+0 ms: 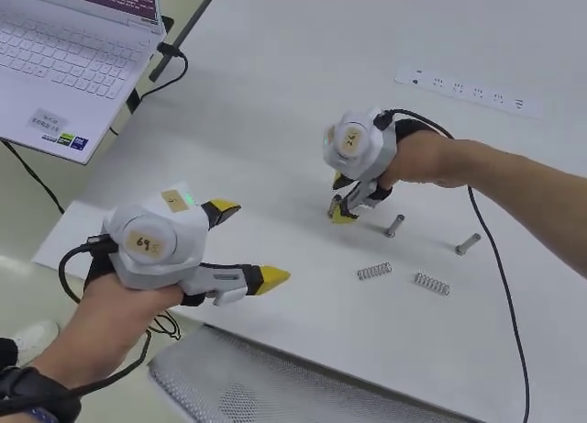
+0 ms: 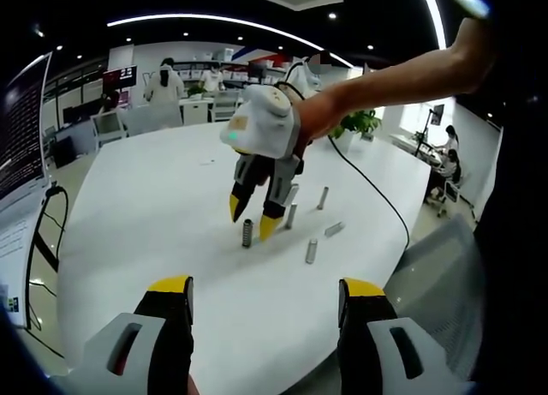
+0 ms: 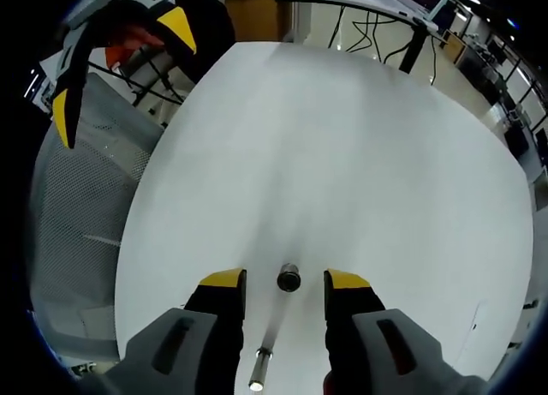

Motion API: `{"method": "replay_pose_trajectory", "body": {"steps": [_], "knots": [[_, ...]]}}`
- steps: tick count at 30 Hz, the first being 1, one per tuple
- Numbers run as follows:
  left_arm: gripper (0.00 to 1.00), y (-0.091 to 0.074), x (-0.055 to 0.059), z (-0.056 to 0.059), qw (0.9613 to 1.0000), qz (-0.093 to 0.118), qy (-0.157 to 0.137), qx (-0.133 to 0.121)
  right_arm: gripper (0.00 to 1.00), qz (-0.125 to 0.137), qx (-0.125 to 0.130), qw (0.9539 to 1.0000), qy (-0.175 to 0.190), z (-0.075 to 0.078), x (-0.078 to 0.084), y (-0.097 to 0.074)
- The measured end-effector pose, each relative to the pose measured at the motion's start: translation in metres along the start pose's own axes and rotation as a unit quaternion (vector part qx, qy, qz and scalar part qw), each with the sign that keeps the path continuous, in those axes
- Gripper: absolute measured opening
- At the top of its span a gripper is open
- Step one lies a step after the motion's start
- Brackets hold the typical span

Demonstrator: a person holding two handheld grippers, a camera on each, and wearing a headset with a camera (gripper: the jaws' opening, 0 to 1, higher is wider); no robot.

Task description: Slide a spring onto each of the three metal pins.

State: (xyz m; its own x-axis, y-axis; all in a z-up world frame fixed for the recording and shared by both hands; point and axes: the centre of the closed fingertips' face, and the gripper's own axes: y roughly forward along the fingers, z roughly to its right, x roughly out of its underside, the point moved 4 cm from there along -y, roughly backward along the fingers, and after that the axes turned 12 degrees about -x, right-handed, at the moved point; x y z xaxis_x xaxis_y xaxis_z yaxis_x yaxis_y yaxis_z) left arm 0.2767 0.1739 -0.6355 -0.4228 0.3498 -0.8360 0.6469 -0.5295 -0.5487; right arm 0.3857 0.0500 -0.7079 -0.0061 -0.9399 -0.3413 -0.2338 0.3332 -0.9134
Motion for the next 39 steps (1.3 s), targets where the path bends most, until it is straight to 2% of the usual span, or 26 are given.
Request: {"method": "replay_pose_trajectory", "body": {"steps": [17,25,32,39], "knots": [[0.65,0.002,-0.007,0.003,0.9999,0.001,0.01,0.004,0.35,0.037,0.028,0.9987,0.02,-0.003,0.007,-0.025],[0.65,0.002,-0.01,0.006,0.9998,0.001,0.017,0.006,0.36,0.079,0.045,0.9948,0.046,-0.007,0.012,-0.04],[0.65,0.003,-0.016,0.009,0.9997,0.002,0.024,0.01,0.36,0.127,0.062,0.987,0.077,-0.012,0.016,-0.051],[0.65,0.004,-0.019,0.013,0.9995,0.003,0.029,0.014,0.38,0.185,0.08,0.973,0.111,-0.018,0.022,-0.061]]}}
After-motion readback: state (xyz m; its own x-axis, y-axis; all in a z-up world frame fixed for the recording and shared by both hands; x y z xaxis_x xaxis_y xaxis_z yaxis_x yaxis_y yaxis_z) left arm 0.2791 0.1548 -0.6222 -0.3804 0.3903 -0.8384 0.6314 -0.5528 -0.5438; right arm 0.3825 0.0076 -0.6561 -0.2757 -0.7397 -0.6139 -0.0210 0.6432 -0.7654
